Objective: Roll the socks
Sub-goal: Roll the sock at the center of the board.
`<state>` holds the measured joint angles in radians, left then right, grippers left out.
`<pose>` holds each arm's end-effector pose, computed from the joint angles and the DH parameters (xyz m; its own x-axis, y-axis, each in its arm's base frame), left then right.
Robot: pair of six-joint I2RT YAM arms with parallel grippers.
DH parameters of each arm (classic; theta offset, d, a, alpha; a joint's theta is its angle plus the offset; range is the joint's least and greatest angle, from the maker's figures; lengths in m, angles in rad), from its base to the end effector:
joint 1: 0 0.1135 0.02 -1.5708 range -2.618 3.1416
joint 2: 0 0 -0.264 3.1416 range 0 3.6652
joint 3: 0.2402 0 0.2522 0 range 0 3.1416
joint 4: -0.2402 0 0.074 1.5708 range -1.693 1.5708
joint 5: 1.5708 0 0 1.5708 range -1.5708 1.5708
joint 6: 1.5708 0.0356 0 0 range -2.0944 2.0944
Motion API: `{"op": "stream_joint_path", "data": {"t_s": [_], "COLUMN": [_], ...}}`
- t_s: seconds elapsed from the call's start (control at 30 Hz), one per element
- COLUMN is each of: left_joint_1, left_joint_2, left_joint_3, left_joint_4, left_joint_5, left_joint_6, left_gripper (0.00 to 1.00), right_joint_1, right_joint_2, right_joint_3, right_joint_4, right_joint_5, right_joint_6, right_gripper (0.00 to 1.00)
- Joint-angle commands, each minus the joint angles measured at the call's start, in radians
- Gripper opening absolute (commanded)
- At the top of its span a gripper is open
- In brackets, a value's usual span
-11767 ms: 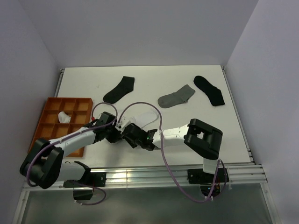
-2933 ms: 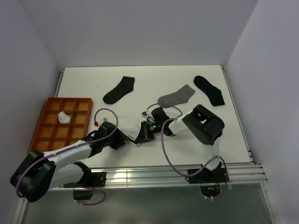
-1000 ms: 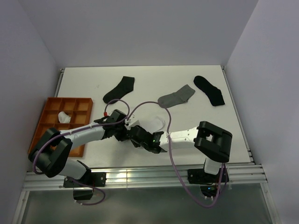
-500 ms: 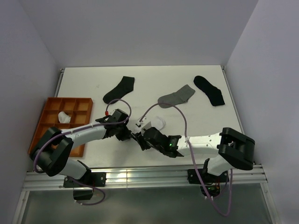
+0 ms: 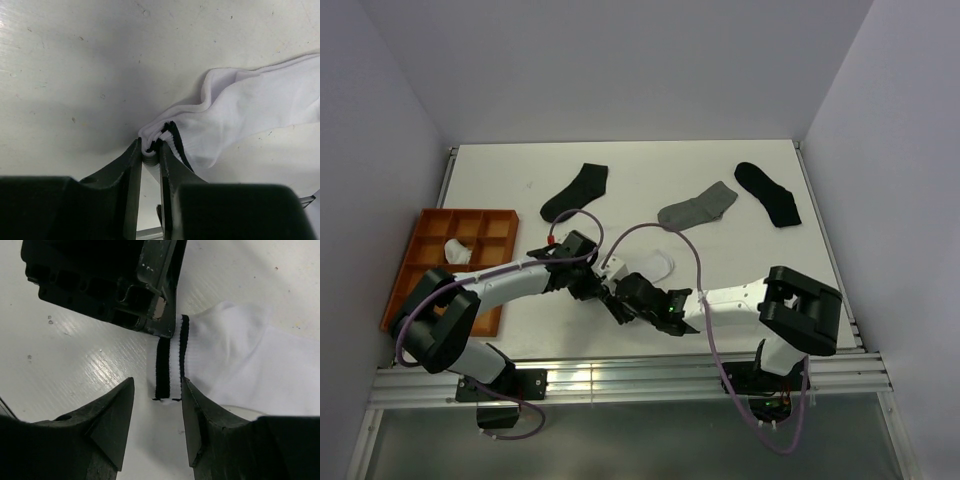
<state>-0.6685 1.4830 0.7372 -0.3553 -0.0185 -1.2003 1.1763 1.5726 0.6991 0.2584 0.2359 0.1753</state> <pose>0.2100 -0.1650 0.1566 -0.8249 -0.5361 -0.1793 -0.4303 0.8012 -0.4159 0.1278 0.2853 0.1656 -0.3621 -0.4286 -0.8277 -0.7729 0.6344 0.0096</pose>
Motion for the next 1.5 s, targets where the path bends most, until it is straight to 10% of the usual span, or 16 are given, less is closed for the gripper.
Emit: {"op": "stream_joint_path", "data": {"t_s": [0.0,0.37,0.63,1.17,1.47], "left_joint_1": [0.006,0.041,0.135,0.176,0.135], "left_joint_2": [0.034,0.028,-0.096,-0.398,-0.466], "left_joint_3": [0.002,-0.027,-0.113,-0.243,-0.375], "left_joint_4": [-0.056,-0.05,-0.059,0.18,0.346], "left_joint_5": [-0.034,-0.011,-0.014,-0.037,0.009], "left_joint_6": [0.028,0.019,0.022,-0.051,-0.067], "left_gripper": [0.22,0.24,0.24,0.66,0.65], "right_joint_1": [0.014,0.046,0.043,-0.266,-0.434], "right_joint_2": [0.042,0.179,0.245,0.219,0.253], "right_joint_3": [0.051,0.114,0.171,0.189,0.053], "right_joint_4": [0.03,-0.028,-0.1,-0.163,0.12], "right_joint_5": [0.008,0.051,0.014,-0.697,-0.991], "right_joint_6": [-0.037,-0.072,-0.082,0.185,0.51], "right_gripper": [0.5,0.38,0.09,0.0,0.0]}}
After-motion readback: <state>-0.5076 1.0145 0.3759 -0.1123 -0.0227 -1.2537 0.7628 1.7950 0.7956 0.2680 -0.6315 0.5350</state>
